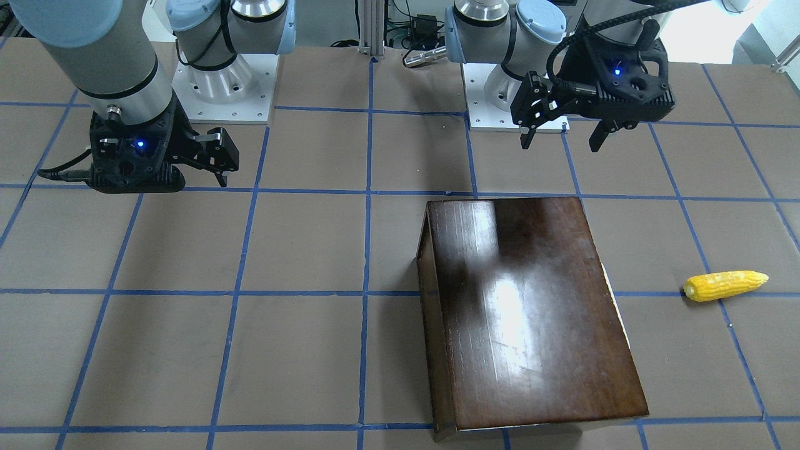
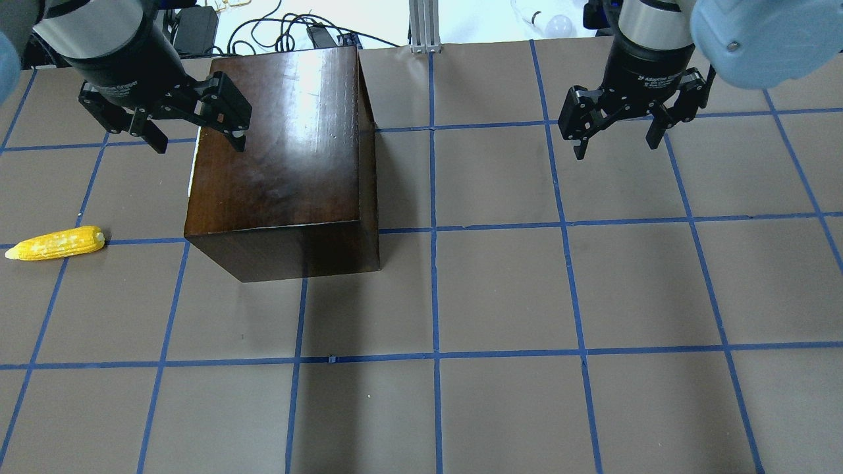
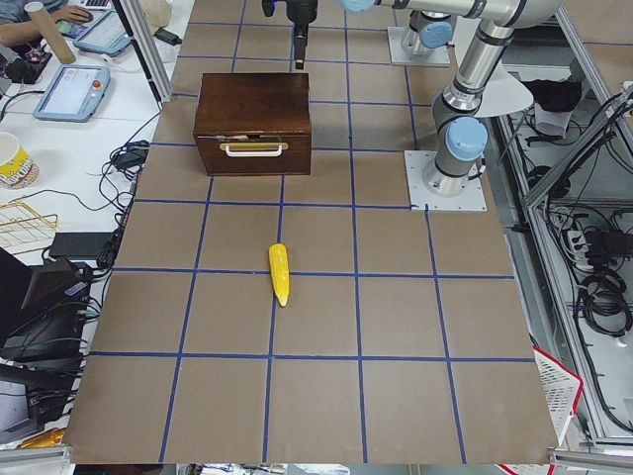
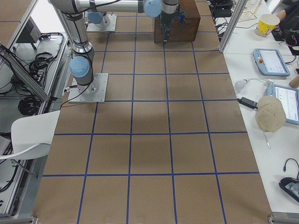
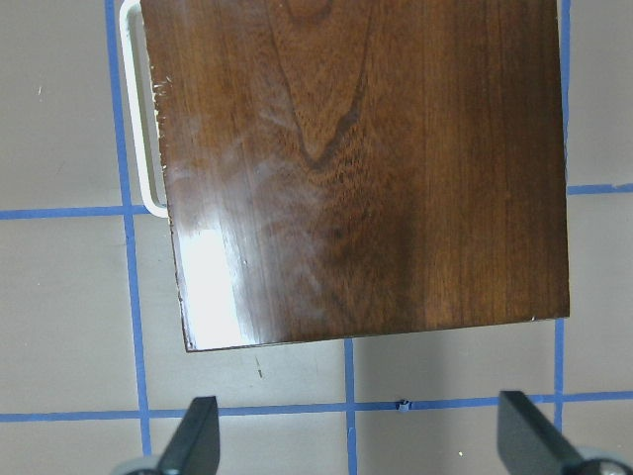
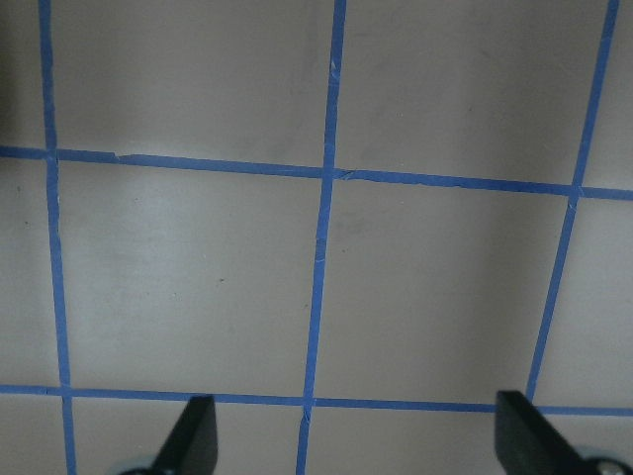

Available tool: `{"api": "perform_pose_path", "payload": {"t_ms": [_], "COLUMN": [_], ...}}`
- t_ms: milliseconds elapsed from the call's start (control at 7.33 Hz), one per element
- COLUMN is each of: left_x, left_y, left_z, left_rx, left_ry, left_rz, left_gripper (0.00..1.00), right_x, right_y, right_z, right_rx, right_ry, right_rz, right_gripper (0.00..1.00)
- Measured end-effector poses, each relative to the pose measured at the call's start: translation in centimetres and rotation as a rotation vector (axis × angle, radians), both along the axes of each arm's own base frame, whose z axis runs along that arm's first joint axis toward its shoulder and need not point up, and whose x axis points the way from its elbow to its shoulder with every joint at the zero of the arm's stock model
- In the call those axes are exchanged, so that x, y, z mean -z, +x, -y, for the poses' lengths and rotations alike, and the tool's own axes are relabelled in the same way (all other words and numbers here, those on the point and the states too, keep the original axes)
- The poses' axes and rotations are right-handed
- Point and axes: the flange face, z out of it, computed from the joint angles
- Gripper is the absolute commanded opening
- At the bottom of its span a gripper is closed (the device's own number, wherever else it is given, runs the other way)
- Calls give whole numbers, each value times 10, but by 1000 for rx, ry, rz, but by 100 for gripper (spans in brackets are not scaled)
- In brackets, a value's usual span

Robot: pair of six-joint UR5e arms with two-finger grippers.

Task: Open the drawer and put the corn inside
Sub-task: 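Move the left gripper off the cabinet top toward the drawer side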

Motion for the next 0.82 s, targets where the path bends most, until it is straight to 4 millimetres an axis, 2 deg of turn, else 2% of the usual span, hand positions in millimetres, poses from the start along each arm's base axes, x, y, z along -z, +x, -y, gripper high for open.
{"api": "perform_pose_path", "payload": {"t_ms": [273, 545, 682, 818], "left_x": [8, 1, 0, 1], "left_y": [1, 8, 28, 60], "left_z": [9, 20, 30, 39], "left_rx": [1, 6, 11, 12], "left_ry": [15, 5, 7, 12], "left_rz": [-2, 1, 6, 8], "left_gripper": [100, 100, 100, 100], "right_x": [0, 0, 0, 0], "right_y": [0, 0, 0, 0], "right_z": [0, 0, 0, 0], "right_rx": [0, 0, 0, 0], "right_ry": [0, 0, 0, 0], "right_rz": [0, -1, 0, 0], "right_gripper": [100, 100, 100, 100]}}
